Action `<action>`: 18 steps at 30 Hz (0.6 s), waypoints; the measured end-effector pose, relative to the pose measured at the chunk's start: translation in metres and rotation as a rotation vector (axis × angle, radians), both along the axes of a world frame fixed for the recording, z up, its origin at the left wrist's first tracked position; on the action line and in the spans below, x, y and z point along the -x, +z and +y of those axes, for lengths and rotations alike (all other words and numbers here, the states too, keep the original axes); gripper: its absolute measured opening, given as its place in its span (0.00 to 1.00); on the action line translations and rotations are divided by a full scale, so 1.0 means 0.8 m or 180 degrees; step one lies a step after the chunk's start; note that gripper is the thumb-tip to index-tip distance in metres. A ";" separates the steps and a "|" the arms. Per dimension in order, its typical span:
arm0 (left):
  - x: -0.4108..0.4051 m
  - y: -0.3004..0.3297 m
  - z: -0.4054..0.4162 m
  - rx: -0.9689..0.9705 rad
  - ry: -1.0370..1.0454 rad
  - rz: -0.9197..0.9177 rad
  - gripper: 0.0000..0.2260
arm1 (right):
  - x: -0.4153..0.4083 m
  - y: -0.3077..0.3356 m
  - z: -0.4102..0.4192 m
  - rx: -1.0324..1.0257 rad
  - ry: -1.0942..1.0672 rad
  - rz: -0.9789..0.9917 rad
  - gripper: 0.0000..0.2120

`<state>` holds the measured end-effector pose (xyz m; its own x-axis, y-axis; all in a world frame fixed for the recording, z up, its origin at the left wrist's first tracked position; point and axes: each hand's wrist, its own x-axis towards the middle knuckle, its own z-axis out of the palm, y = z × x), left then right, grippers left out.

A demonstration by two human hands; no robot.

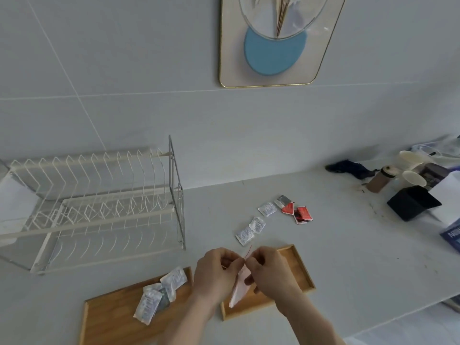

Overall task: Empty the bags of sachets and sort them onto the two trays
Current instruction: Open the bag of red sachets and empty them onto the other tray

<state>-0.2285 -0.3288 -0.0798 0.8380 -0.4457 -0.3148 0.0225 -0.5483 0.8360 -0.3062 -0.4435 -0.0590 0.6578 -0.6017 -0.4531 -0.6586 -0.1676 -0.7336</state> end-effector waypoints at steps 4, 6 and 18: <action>-0.013 -0.002 -0.013 -0.0183 0.0282 -0.0541 0.05 | 0.019 -0.014 -0.054 0.0860 0.0035 0.0066 0.05; -0.011 0.000 -0.017 -0.0311 -0.0086 -0.0990 0.05 | 0.027 -0.019 -0.074 0.1116 0.0266 0.0065 0.06; 0.013 0.022 -0.061 -0.0897 -0.1635 -0.1208 0.20 | 0.035 -0.016 -0.152 0.1665 0.1556 -0.0744 0.06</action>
